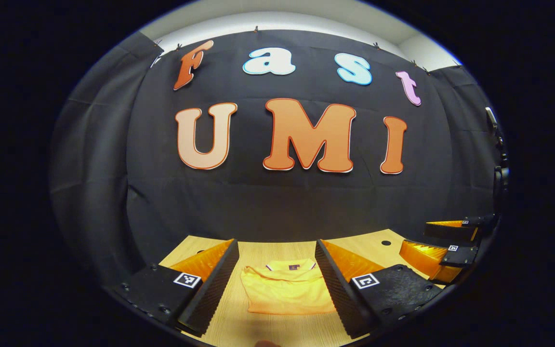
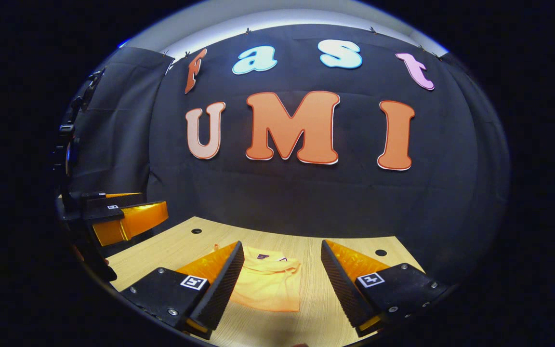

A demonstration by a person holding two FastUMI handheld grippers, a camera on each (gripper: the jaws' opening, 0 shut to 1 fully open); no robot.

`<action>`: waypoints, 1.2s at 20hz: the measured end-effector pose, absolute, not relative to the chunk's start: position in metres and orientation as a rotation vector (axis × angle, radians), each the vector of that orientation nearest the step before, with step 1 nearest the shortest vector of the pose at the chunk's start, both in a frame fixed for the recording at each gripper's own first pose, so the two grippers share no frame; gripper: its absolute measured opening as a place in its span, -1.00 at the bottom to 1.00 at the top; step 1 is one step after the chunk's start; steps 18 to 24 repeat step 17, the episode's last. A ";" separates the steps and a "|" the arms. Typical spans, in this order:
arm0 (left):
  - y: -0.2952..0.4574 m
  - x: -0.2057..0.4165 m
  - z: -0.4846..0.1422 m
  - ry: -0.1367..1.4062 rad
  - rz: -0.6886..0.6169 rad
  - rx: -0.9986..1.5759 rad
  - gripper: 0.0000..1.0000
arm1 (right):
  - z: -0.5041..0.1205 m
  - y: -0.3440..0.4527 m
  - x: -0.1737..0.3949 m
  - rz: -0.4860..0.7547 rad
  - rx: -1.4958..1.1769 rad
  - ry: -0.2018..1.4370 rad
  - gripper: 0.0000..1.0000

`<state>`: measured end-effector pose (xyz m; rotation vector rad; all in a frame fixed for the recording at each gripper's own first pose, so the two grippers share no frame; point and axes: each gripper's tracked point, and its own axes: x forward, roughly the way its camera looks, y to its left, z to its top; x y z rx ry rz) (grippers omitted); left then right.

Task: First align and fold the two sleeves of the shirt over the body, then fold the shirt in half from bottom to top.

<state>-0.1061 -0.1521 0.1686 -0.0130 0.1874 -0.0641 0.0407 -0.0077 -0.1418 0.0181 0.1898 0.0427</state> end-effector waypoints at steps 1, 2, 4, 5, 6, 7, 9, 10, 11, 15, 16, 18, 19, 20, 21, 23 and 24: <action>-0.151 -0.111 0.169 0.186 -0.058 -0.012 0.95 | -0.142 -0.006 0.037 0.051 0.014 0.192 0.94; -0.151 -0.116 0.170 0.182 -0.054 -0.011 0.95 | -0.144 -0.004 0.034 0.056 0.008 0.195 0.94; -0.149 -0.123 0.170 0.173 -0.045 -0.005 0.95 | -0.143 -0.003 0.030 0.056 -0.007 0.193 0.94; -0.149 -0.126 0.170 0.172 -0.047 0.002 0.94 | -0.142 -0.002 0.028 0.060 -0.011 0.190 0.94; -0.148 -0.126 0.172 0.166 -0.042 0.012 0.94 | -0.140 -0.001 0.027 0.059 -0.014 0.184 0.94; -0.147 -0.126 0.173 0.162 -0.036 0.019 0.95 | -0.139 -0.001 0.025 0.057 -0.016 0.181 0.94; -0.149 -0.126 0.176 0.154 -0.041 0.023 0.94 | -0.139 0.003 0.023 0.062 -0.011 0.179 0.94; -0.149 -0.127 0.174 0.153 -0.041 0.029 0.95 | -0.137 0.003 0.023 0.062 -0.009 0.175 0.94; -0.149 -0.127 0.174 0.153 -0.042 0.036 0.95 | -0.137 0.005 0.023 0.065 -0.009 0.170 0.94; -0.151 -0.129 0.175 0.137 -0.051 0.077 0.94 | -0.137 0.008 0.021 0.067 -0.018 0.160 0.94; -0.153 -0.130 0.173 0.141 -0.054 0.077 0.94 | -0.138 0.010 0.022 0.071 -0.015 0.160 0.94; -0.152 -0.131 0.172 0.144 -0.053 0.075 0.95 | -0.138 0.010 0.021 0.070 -0.013 0.160 0.94; -0.152 -0.131 0.172 0.144 -0.053 0.075 0.95 | -0.138 0.010 0.021 0.070 -0.013 0.160 0.94; -0.152 -0.131 0.172 0.144 -0.053 0.075 0.95 | -0.138 0.010 0.021 0.070 -0.013 0.160 0.94; -0.152 -0.131 0.172 0.144 -0.053 0.075 0.95 | -0.138 0.010 0.021 0.070 -0.013 0.160 0.94; -0.152 -0.131 0.172 0.144 -0.053 0.075 0.95 | -0.138 0.010 0.021 0.070 -0.013 0.160 0.94; -0.152 -0.131 0.172 0.144 -0.053 0.075 0.95 | -0.138 0.010 0.021 0.070 -0.013 0.160 0.94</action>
